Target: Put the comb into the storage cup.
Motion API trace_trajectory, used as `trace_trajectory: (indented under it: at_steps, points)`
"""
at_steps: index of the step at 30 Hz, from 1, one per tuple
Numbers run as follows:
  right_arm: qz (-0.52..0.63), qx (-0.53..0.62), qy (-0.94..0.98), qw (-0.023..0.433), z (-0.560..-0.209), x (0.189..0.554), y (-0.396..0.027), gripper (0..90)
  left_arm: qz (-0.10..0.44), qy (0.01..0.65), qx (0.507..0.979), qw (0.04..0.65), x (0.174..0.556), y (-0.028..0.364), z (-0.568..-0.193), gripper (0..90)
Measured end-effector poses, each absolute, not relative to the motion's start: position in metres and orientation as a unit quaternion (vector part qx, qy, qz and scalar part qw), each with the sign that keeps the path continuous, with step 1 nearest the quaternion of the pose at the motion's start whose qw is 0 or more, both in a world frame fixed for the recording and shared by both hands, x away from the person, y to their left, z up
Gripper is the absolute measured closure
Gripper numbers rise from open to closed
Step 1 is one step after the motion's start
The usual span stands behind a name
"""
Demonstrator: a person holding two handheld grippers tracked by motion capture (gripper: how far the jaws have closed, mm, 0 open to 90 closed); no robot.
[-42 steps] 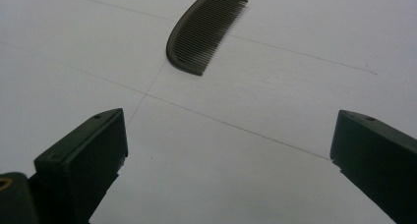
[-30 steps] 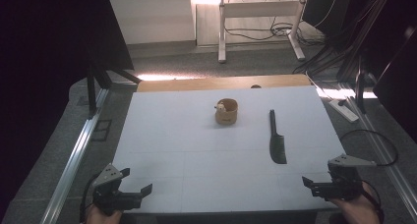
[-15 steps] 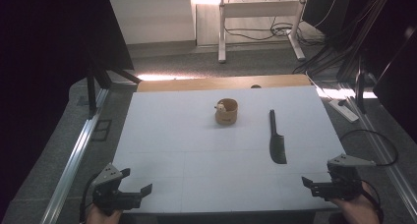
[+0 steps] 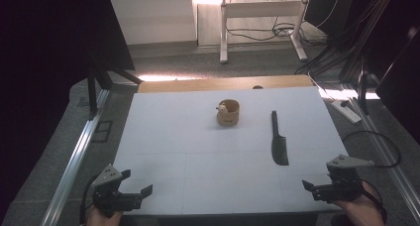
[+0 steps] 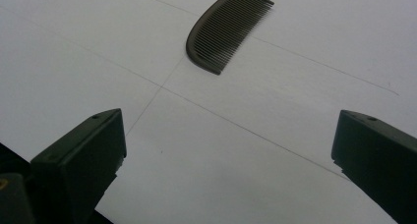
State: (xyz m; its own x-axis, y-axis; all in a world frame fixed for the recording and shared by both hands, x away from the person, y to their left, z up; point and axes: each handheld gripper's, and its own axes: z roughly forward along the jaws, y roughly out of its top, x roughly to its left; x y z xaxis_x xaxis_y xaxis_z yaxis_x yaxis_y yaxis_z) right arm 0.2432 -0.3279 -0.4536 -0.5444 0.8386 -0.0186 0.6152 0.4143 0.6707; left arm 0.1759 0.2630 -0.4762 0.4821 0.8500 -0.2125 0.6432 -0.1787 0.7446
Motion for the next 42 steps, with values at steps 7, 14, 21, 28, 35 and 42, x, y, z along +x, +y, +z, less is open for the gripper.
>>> trace_trajectory:
  at_steps: [7, 14, 21, 28, 35, 42]
  points:
    - [0.317, 0.432, 0.826, 0.176, -0.449, 0.249, -0.324, 0.0, 0.126, 0.493, 0.757, 0.409, 0.176, 0.263, -0.476, 1.2]
    - [0.320, 0.451, 0.820, 0.148, -0.447, 0.261, -0.325, 0.0, 0.126, 0.494, 0.757, 0.409, 0.176, 0.263, -0.476, 1.2]
    - [0.330, 0.428, 0.830, 0.138, -0.444, 0.271, -0.319, 0.0, 0.126, 0.493, 0.758, 0.409, 0.176, 0.263, -0.476, 1.4]
    - [0.331, 0.422, 0.833, 0.133, -0.444, 0.279, -0.315, 0.0, 0.124, 0.494, 0.755, 0.412, 0.176, 0.264, -0.476, 1.4]
    - [0.332, 0.418, 0.835, 0.135, -0.445, 0.289, -0.312, 0.0, 0.124, 0.493, 0.756, 0.412, 0.176, 0.264, -0.476, 1.3]
    - [0.332, 0.410, 0.839, 0.136, -0.442, 0.299, -0.306, 0.0, 0.123, 0.493, 0.756, 0.412, 0.176, 0.264, -0.476, 1.3]
